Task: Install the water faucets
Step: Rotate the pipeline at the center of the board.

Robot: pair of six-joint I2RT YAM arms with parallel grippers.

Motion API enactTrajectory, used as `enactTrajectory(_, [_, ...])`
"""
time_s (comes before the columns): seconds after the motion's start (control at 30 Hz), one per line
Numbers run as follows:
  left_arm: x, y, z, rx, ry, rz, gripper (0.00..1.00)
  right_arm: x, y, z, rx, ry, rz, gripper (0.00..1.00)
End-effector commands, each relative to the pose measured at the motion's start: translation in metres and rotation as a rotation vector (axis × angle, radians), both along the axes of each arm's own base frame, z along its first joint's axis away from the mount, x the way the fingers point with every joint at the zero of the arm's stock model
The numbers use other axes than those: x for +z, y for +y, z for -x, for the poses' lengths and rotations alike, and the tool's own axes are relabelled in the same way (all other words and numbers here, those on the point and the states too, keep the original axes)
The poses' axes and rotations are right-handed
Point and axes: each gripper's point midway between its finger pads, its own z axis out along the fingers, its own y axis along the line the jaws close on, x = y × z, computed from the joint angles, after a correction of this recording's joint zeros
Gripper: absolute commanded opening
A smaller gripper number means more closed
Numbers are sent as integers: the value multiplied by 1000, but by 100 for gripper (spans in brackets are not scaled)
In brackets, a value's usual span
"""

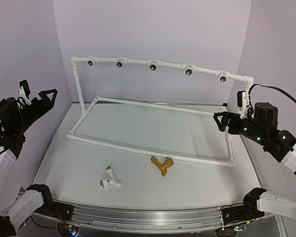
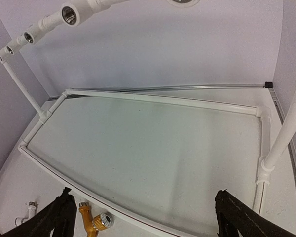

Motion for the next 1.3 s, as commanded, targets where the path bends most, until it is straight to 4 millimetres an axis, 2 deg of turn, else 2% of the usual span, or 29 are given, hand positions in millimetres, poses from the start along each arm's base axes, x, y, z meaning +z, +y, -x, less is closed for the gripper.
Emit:
enactTrajectory(0.0, [-25,-25,-6,-162,102,81,100,-22,16,-12,42,107,7,98])
enactTrajectory(0.2, [-88,-47,-26,-260,324,167,100,-47,42,-19,136,176,-37,98])
enactTrajectory(0.27, [-110,-63,-35,-295,406,169,100,-54,47,-22,151,196,-44,98])
enactTrajectory(0.37, [-137,-97,-49,-349,523,114,100,-72,50,-28,146,250,-31,98])
enactTrajectory(0.43, [-158,-108,-62,-338,601,75,100,-87,49,-33,120,302,-13,98])
enactTrajectory(0.53, [-184,-108,-84,-275,682,50,100,-109,41,-37,58,354,15,98])
enactTrajectory(0.67, [-191,-105,-115,-220,684,26,100,-128,33,-42,11,384,68,98])
enactTrajectory(0.77, [-208,-110,-141,-212,715,19,100,-138,27,-49,-43,405,96,98])
enactTrajectory(0.87, [-234,-109,-162,-174,787,20,100,-146,3,-58,-169,432,121,98])
enactTrajectory(0.97, [-264,-95,-174,-72,871,-38,100,-163,-33,-65,-290,514,77,98])
enactTrajectory(1.1, [-296,-74,-170,19,954,-148,100,-180,-71,-66,-403,582,91,98])
enactTrajectory(1.27, [-319,-70,-156,11,1007,-219,100,-193,-110,-63,-507,626,126,98])
